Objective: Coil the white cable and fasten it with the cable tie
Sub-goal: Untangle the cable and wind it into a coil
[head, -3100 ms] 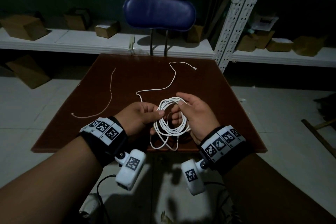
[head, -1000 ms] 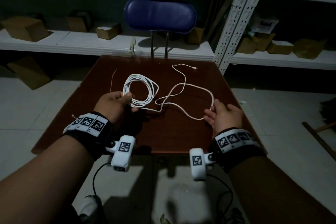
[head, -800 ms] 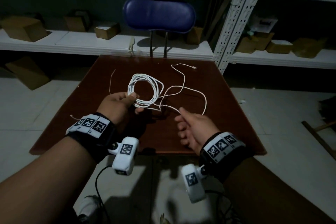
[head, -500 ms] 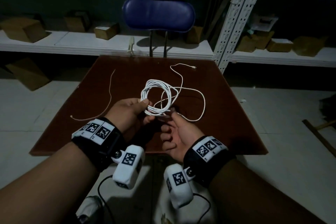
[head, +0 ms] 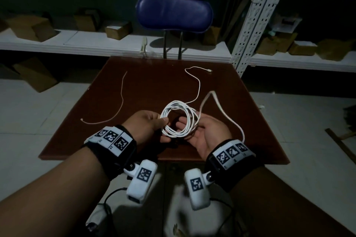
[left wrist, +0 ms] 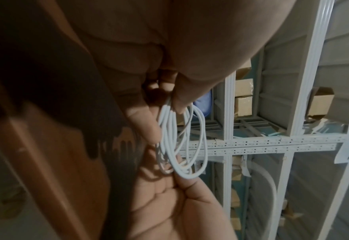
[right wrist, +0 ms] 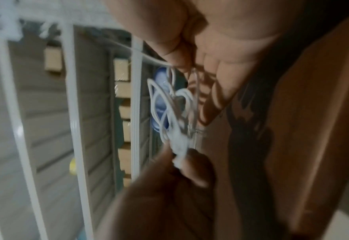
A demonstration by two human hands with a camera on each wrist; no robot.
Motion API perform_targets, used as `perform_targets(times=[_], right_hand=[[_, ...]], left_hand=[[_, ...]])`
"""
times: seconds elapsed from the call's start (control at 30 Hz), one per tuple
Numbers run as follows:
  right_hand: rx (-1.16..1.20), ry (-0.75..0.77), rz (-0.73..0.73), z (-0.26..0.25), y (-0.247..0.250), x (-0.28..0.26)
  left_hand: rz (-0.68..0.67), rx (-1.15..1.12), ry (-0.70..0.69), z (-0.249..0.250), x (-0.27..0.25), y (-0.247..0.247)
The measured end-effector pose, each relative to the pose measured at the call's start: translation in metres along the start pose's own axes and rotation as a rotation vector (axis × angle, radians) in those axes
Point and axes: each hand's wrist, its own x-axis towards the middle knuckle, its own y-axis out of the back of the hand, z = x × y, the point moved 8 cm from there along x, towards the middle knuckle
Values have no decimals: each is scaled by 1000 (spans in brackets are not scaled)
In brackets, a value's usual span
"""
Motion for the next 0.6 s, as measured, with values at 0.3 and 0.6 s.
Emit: perform_targets(times=[0.3, 0.6], right_hand=[[-55, -100, -20, 2, 1, 3], [-344, 58, -22, -1, 6, 8]], left_hand=[[45, 147, 0, -6, 7, 4], [28, 286, -14, -6, 5, -3]])
